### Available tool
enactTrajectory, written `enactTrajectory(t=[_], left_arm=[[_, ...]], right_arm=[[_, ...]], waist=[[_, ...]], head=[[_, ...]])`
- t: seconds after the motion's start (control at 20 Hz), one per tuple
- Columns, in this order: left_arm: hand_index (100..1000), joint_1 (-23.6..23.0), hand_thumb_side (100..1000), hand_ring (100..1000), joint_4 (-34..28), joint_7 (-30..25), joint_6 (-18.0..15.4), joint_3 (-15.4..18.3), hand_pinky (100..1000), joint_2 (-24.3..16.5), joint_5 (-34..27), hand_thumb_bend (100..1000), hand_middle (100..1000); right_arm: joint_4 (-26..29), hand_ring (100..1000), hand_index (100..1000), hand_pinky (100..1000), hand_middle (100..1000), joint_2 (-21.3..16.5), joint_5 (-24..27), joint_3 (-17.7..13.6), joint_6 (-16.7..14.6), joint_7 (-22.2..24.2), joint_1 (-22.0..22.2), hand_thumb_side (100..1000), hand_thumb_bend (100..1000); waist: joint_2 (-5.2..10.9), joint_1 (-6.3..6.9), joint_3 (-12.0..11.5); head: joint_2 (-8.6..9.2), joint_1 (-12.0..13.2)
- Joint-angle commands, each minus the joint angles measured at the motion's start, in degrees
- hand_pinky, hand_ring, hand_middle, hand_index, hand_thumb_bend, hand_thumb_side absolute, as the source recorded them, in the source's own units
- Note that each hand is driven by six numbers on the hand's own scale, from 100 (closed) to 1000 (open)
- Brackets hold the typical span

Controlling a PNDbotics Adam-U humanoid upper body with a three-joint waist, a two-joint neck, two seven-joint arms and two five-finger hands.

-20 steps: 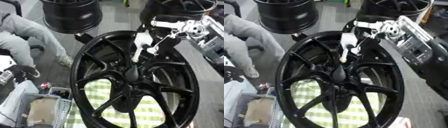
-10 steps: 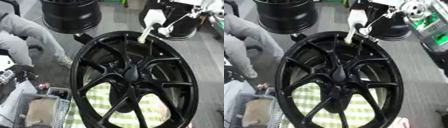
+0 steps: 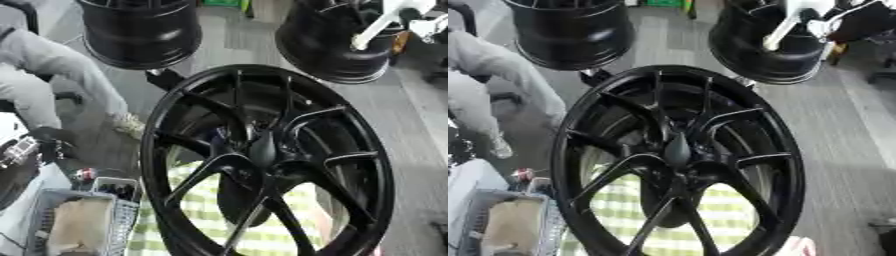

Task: Pull the pin out of the wheel hub.

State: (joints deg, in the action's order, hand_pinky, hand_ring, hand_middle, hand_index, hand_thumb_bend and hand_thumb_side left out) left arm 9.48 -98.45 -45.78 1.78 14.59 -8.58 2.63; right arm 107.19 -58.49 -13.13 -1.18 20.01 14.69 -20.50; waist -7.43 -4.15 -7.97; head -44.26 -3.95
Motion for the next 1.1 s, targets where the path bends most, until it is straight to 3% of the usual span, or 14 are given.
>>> enactTrajectory(t=[0.05,0.2,0.4,0.55,0.65,0.7,0.75,0.85,1.1], left_arm=[[734,0.3,927,598,-0.9,0.6,-0.1,0.7,740,-1.2,-0.1,100,615],[733,0.3,927,598,-0.8,0.9,-0.2,1.0,740,-1.2,-0.1,100,615],[733,0.4,927,598,-0.8,1.1,-0.3,1.2,740,-1.0,-0.2,100,615],[734,0.4,926,598,-0.7,1.3,-0.4,1.3,740,-1.0,-0.3,100,616],[734,0.3,926,598,-0.7,1.4,-0.4,1.4,740,-0.9,-0.3,100,616],[734,0.3,926,598,-0.7,1.4,-0.4,1.4,740,-0.9,-0.3,100,616],[734,0.3,925,598,-0.7,1.4,-0.4,1.4,740,-0.9,-0.3,100,616],[734,0.2,926,599,-0.7,1.4,-0.4,1.4,741,-0.8,-0.3,100,616],[734,0.0,924,599,-0.8,1.3,-0.2,1.3,741,-0.4,-0.4,100,616]], right_arm=[[0.8,564,582,622,397,-0.7,1.6,-7.0,0.1,-9.1,5.8,100,100],[0.5,560,600,607,408,4.6,1.5,-12.0,-0.3,-18.8,14.0,100,100],[-0.3,552,619,590,423,14.4,-0.4,-17.5,0.0,-31.2,22.1,100,100],[-2.6,574,743,597,503,22.2,-1.3,-20.9,1.8,-40.2,26.5,172,100],[-5.7,640,876,622,638,26.4,-1.8,-23.0,4.4,-44.9,28.3,290,100],[-6.9,640,876,622,638,27.6,-2.0,-23.6,5.6,-47.0,28.7,290,100],[-8.0,703,941,655,758,28.7,-2.0,-24.2,6.8,-48.9,29.0,420,100],[-9.2,726,961,662,806,30.1,-1.7,-25.0,8.5,-52.9,29.2,507,100],[-8.3,723,961,653,822,32.0,-1.1,-24.7,10.4,-62.8,28.7,530,100]], waist=[[0.46,0.41,0.6],[0.25,0.7,1.2],[-0.02,1.06,1.7],[-0.12,1.3,1.8],[-0.06,1.41,2.0],[-0.01,1.44,2.1],[0.09,1.49,2.2],[0.32,1.55,2.4],[0.78,1.79,2.3]], head=[[0.15,0.7],[0.15,1.0],[0.15,1.2],[0.15,1.3],[0.15,1.4],[0.15,1.4],[0.15,1.4],[0.15,1.3],[0.15,1.1]])
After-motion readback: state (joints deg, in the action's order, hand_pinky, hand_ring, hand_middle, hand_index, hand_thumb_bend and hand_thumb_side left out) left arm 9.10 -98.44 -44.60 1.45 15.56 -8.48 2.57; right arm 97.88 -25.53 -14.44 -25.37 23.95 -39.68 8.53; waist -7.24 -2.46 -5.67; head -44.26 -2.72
